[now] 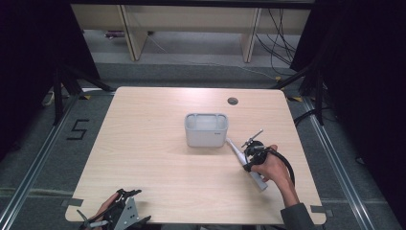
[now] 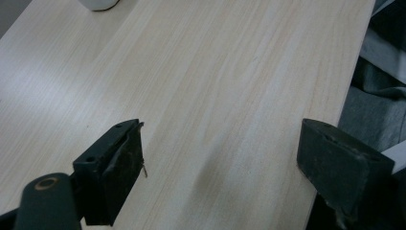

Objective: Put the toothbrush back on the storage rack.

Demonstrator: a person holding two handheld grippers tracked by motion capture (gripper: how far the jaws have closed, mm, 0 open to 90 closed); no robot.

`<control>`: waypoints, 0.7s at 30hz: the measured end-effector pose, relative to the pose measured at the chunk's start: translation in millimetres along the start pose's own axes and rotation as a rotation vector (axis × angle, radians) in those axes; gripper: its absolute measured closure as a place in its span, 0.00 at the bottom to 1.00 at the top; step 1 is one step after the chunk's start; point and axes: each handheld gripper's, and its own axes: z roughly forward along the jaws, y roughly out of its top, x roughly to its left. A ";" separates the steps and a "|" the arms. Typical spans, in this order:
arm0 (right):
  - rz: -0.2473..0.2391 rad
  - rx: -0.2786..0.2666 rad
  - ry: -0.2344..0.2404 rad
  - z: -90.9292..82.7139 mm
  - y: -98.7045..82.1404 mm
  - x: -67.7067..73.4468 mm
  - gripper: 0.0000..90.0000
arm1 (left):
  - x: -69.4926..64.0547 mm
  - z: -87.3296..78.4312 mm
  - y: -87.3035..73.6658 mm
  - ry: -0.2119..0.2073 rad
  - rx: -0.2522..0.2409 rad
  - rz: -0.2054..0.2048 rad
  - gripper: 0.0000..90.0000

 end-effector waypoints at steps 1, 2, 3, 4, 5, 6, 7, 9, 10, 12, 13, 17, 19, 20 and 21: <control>-0.011 0.002 -0.004 1.2 0.8 -0.5 0.66 | 1.2 -1.8 0.3 -0.026 0.013 0.005 0.17; -0.003 0.011 -0.004 2.0 1.5 -0.2 0.66 | 1.1 -0.9 0.3 -0.017 0.014 0.006 0.17; -0.007 0.017 -0.002 2.9 2.0 0.2 0.66 | 1.2 -1.1 0.3 -0.017 0.014 0.008 0.17; -0.023 0.021 -0.001 4.1 2.6 -0.4 0.66 | 1.3 -1.4 0.3 -0.020 0.016 0.009 0.17; -0.017 0.034 0.002 5.4 3.6 0.0 0.68 | 1.4 -1.4 0.1 -0.022 0.014 0.008 0.17; -0.017 0.034 0.002 5.4 3.6 0.0 0.68 | 1.3 -1.9 0.2 -0.027 0.014 0.004 0.17; -0.019 0.046 0.005 7.1 4.3 0.0 0.69 | 1.3 -1.6 -0.1 -0.028 0.007 0.003 0.17; -0.019 0.053 0.007 7.0 4.8 -0.2 0.69 | 1.3 -1.8 -0.2 -0.031 0.009 0.004 0.17; -0.026 0.060 0.013 7.5 5.6 -1.4 0.69 | 1.3 -1.9 0.0 -0.029 0.012 0.006 0.17; -0.014 0.071 0.015 7.8 7.1 -2.2 0.70 | 0.5 -1.4 0.0 -0.013 0.006 0.005 0.17; -0.015 0.080 0.014 7.9 7.9 -2.6 0.70 | 0.6 -1.4 0.1 -0.018 0.005 0.004 0.17; -0.018 0.115 0.007 8.2 11.9 -4.5 0.71 | 1.0 -1.4 0.2 -0.022 0.015 0.009 0.17; -0.027 0.143 0.010 8.5 14.4 -6.9 0.72 | 0.6 -1.2 -0.1 -0.013 0.008 0.008 0.17; -0.022 0.153 0.005 8.5 15.3 -6.8 0.72 | 0.6 -1.2 0.0 -0.012 0.007 0.007 0.17; -0.020 0.173 0.001 7.8 16.6 -7.2 0.72 | 0.9 -1.5 0.2 -0.020 0.009 0.006 0.17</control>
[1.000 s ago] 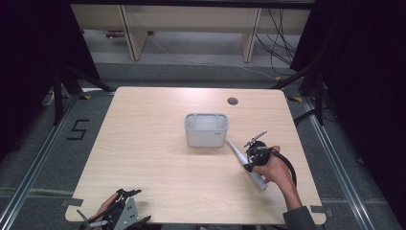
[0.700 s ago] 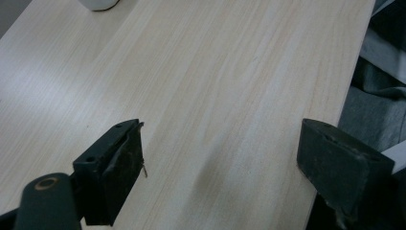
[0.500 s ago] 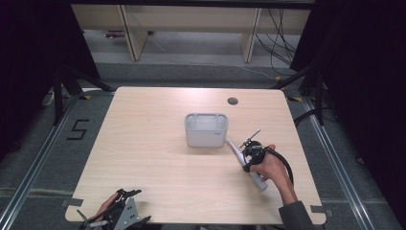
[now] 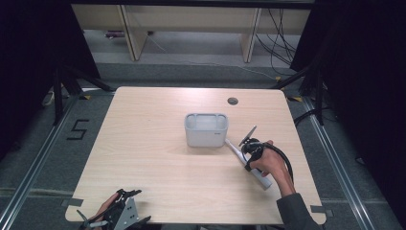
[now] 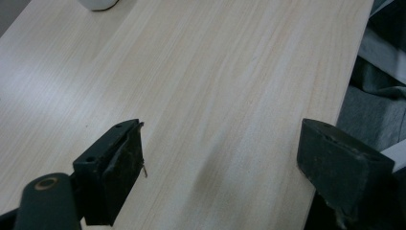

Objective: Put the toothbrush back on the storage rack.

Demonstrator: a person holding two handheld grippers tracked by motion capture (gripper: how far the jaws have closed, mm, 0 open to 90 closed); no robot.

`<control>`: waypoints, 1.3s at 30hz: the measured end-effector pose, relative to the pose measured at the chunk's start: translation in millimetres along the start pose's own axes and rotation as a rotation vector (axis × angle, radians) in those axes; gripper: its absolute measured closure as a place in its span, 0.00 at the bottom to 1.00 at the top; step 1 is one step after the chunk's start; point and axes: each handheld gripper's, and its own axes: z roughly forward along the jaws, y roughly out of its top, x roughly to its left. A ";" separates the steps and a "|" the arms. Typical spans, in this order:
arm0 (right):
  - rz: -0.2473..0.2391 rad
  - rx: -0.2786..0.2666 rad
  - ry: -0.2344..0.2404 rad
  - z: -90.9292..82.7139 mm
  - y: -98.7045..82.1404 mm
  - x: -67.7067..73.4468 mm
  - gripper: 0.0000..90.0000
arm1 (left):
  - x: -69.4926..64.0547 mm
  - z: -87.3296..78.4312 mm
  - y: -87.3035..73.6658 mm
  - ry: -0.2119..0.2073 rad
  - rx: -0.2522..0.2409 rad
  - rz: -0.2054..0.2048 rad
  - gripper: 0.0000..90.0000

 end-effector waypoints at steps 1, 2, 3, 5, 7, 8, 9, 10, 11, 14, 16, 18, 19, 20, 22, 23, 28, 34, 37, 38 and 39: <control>-0.001 0.014 -0.001 -0.4 0.9 -0.4 0.73 | -0.2 0.4 -0.2 0.008 -0.002 0.001 0.17; -0.033 0.015 -0.001 0.6 1.1 -2.8 0.73 | -0.1 0.3 -0.2 0.005 0.003 0.002 0.17; -0.012 0.031 0.001 0.3 1.9 -2.0 0.73 | 0.2 0.1 -0.1 -0.004 0.006 0.004 0.17; -0.039 0.032 0.006 1.5 1.6 -5.4 0.73 | -0.5 0.4 0.0 0.008 0.002 0.003 0.17; 0.008 0.065 0.029 0.2 3.2 -3.0 0.73 | -0.5 0.5 -0.1 0.010 0.000 0.002 0.17; 0.033 0.073 0.032 0.4 3.6 -1.9 0.73 | 0.2 0.1 0.0 -0.004 0.005 0.003 0.17; 0.028 0.077 0.037 0.2 3.9 -3.0 0.73 | 0.0 0.2 0.0 -0.002 0.005 0.003 0.17; 0.022 0.084 0.041 0.7 5.0 -3.7 0.73 | 0.0 0.2 0.1 -0.002 0.006 0.003 0.17; 0.022 0.084 0.041 0.7 5.0 -3.7 0.73 | 0.0 0.2 0.1 -0.003 0.006 0.003 0.17; 0.026 0.100 0.048 0.6 6.8 -4.1 0.73 | -0.3 0.5 -0.1 0.004 -0.003 -0.001 0.17; 0.025 0.101 0.048 0.7 6.8 -4.5 0.74 | -0.2 0.5 -0.2 0.005 -0.002 0.000 0.17; 0.023 0.097 0.039 0.8 5.9 -5.5 0.74 | -0.3 0.6 -0.2 0.005 -0.003 0.001 0.17; 0.027 0.100 0.042 0.6 5.3 -5.9 0.74 | -0.2 0.6 -0.2 0.004 -0.003 0.000 0.17; 0.026 0.100 0.053 0.3 4.4 -7.3 0.74 | -0.4 0.6 -0.2 0.008 -0.001 0.000 0.17; 0.016 0.092 0.059 0.0 2.5 -9.9 0.74 | 0.4 0.3 -0.1 -0.008 0.006 0.001 0.17; 0.024 0.086 0.056 -1.1 1.3 -10.4 0.74 | 0.2 0.3 -0.2 -0.005 0.006 0.001 0.17; 0.023 0.038 0.065 -7.9 -5.1 -16.4 0.74 | 0.3 0.3 -0.2 -0.004 0.007 0.000 0.17; 0.036 -0.064 0.065 -22.5 -15.0 -26.5 0.74 | 0.6 0.1 -0.3 -0.008 0.006 -0.001 0.17; 0.063 -0.125 0.059 -32.4 -21.3 -31.5 0.74 | 0.4 -0.1 -0.3 -0.014 0.001 -0.005 0.17; 0.074 -0.145 0.063 -36.2 -23.3 -32.9 0.74 | 0.5 0.0 -0.4 -0.012 0.000 -0.005 0.17; 0.081 -0.183 0.059 -38.4 -25.7 -34.8 0.74 | 0.6 -0.1 -0.3 -0.012 0.003 -0.003 0.17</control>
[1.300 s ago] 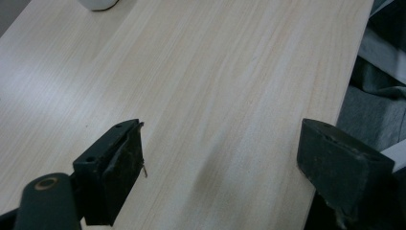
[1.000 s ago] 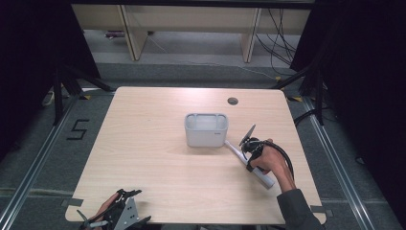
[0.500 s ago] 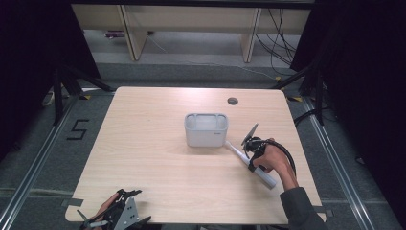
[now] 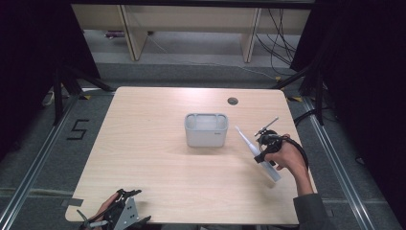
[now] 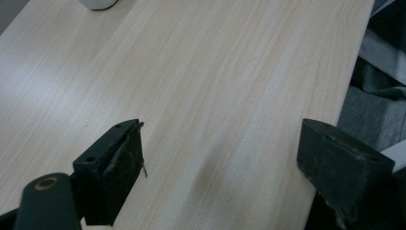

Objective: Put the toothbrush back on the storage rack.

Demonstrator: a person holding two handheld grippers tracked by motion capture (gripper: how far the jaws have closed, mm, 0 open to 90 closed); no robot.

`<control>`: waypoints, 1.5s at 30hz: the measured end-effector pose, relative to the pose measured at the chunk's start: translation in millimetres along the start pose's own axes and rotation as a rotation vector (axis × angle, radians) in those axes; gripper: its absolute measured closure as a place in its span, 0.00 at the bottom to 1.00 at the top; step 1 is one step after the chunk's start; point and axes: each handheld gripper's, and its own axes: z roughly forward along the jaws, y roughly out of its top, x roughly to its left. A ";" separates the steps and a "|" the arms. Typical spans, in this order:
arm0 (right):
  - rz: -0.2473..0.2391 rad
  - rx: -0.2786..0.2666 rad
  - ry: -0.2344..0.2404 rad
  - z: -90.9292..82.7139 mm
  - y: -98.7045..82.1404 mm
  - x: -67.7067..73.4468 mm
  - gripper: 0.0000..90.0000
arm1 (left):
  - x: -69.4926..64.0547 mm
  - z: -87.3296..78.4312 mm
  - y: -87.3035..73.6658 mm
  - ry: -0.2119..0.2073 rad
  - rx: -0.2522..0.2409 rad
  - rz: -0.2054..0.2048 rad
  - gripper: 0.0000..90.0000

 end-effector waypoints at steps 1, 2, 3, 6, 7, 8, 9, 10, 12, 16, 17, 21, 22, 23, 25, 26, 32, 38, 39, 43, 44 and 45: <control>0.014 -0.020 0.004 -4.6 -0.9 -0.7 0.74 | 0.0 0.3 0.0 0.003 -0.001 0.000 0.17; 0.021 -0.052 0.003 -8.6 -2.4 -2.1 0.74 | -0.1 0.3 0.1 0.004 0.000 0.000 0.17; 0.020 -0.073 0.006 -10.4 -3.2 -3.2 0.74 | -0.5 0.8 0.0 0.006 -0.003 -0.004 0.17; 0.047 -0.148 -0.006 -17.3 -6.0 -3.5 0.74 | 0.0 -0.3 0.3 -0.002 0.010 0.002 0.17; 0.040 -0.181 -0.002 -19.0 -6.6 -4.0 0.74 | 0.0 -0.3 0.3 -0.002 0.010 0.002 0.17; 0.042 -0.206 -0.015 -20.8 -6.7 -4.4 0.74 | 0.1 -0.3 0.2 -0.003 0.010 0.003 0.17; 0.025 -0.231 -0.020 -21.8 -7.0 -6.1 0.74 | 0.1 -0.2 0.1 -0.002 0.011 0.002 0.17; 0.031 -0.257 -0.019 -22.7 -7.0 -6.4 0.74 | 0.1 -0.2 0.1 -0.002 0.012 0.002 0.17; 0.070 -0.335 -0.032 -26.4 -7.8 -3.5 0.74 | -0.2 0.2 0.2 0.001 0.003 0.002 0.17; 0.096 -0.456 -0.064 -26.0 -6.1 -0.5 0.74 | 0.0 -0.6 0.4 0.003 -0.014 -0.001 0.17; 0.063 -0.449 -0.064 -28.8 -6.2 -2.6 0.74 | -0.1 -0.3 0.3 0.004 -0.014 -0.002 0.17; 0.073 -0.514 -0.066 -29.8 -4.0 0.0 0.74 | -1.0 0.6 0.9 0.018 -0.008 0.002 0.17; 0.042 -0.545 -0.089 -28.8 -3.3 -2.5 0.74 | -0.4 0.0 1.2 0.007 -0.005 0.003 0.17; 0.032 -0.551 -0.092 -28.9 -2.6 -2.9 0.74 | -1.0 0.3 1.0 0.004 -0.018 -0.008 0.17; 0.053 -0.571 -0.092 -27.7 -2.1 -0.4 0.74 | 0.0 -0.3 1.1 0.011 -0.009 0.001 0.17; 0.046 -0.582 -0.088 -28.0 -1.2 -0.7 0.74 | 0.0 -1.2 1.2 0.008 -0.008 0.000 0.17; 0.031 -0.679 -0.118 -30.5 3.9 4.8 0.74 | 1.4 -2.4 1.3 0.023 -0.029 -0.006 0.17; 0.019 -0.720 -0.108 -31.5 9.0 10.3 0.74 | 0.8 -1.7 1.5 0.015 -0.015 0.002 0.17; 0.037 -0.725 -0.103 -32.5 9.3 12.6 0.74 | 0.9 -1.8 1.3 0.015 -0.015 0.001 0.17; 0.007 -0.775 -0.103 -35.8 13.1 15.8 0.74 | 0.6 -1.5 1.2 0.015 -0.017 -0.001 0.17; 0.007 -0.775 -0.103 -35.8 13.1 15.8 0.74 | 0.7 -1.7 1.4 0.013 -0.012 0.001 0.17; 0.014 -0.776 -0.093 -35.5 14.1 17.9 0.74 | 0.7 -0.9 1.5 0.017 -0.016 0.002 0.17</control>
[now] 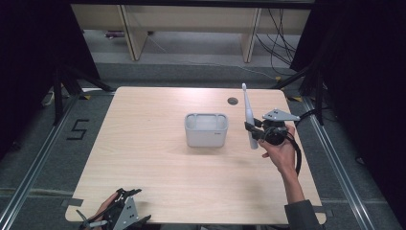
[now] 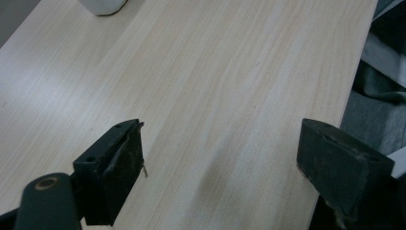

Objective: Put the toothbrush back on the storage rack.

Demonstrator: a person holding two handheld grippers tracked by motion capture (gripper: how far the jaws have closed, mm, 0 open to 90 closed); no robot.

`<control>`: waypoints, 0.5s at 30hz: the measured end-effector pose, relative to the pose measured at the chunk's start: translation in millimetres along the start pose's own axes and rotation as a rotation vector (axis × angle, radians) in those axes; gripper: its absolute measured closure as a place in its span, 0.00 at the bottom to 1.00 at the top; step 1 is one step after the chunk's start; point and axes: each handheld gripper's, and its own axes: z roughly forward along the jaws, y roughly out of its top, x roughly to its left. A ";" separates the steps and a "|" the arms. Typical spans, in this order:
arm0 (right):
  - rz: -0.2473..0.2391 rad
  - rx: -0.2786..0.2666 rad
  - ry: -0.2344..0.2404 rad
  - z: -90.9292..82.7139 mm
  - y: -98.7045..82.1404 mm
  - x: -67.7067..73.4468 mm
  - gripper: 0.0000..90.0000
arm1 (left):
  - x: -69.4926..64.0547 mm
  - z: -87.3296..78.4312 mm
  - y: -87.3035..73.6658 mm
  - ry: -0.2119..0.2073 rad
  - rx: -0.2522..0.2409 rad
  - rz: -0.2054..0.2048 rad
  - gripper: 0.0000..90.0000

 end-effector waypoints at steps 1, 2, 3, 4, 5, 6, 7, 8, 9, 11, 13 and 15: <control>0.002 -0.009 0.002 0.7 0.8 1.6 0.74 | 0.1 0.0 0.2 0.001 0.002 0.001 0.17; -0.008 -0.012 -0.003 -0.6 2.0 2.5 0.74 | 0.1 0.0 0.2 0.001 0.001 0.000 0.17; -0.019 -0.016 0.002 -0.4 3.3 2.7 0.74 | 0.2 -0.1 0.1 0.001 0.001 0.000 0.17; 0.015 -0.010 0.029 0.2 4.1 5.7 0.74 | 0.0 -0.5 -0.1 -0.003 0.003 -0.001 0.17; 0.013 -0.021 0.021 -0.4 5.4 6.9 0.74 | -0.1 0.2 -0.5 -0.001 -0.004 -0.003 0.17; -0.014 -0.034 0.013 -0.1 6.5 6.1 0.74 | -0.2 0.1 -0.5 -0.001 -0.004 -0.002 0.17; -0.011 -0.036 0.019 -0.4 7.8 7.3 0.74 | -0.1 -0.1 -0.7 -0.002 -0.005 -0.002 0.17; 0.018 -0.031 0.037 -0.2 8.8 10.2 0.74 | 0.6 -1.2 -0.2 -0.009 0.010 0.001 0.17; 0.025 -0.043 0.036 -0.1 10.2 12.1 0.74 | 0.5 -0.5 -0.5 -0.005 0.001 -0.002 0.17; 0.015 -0.065 0.064 -0.1 14.4 16.1 0.74 | 0.5 -0.6 -0.2 -0.002 0.003 0.000 0.17; 0.011 -0.064 0.064 -0.8 15.7 18.3 0.74 | 0.0 0.0 -0.3 -0.002 -0.006 0.000 0.17; 0.022 -0.079 0.083 0.8 16.9 22.5 0.74 | -0.4 0.0 -0.7 -0.002 -0.003 -0.001 0.17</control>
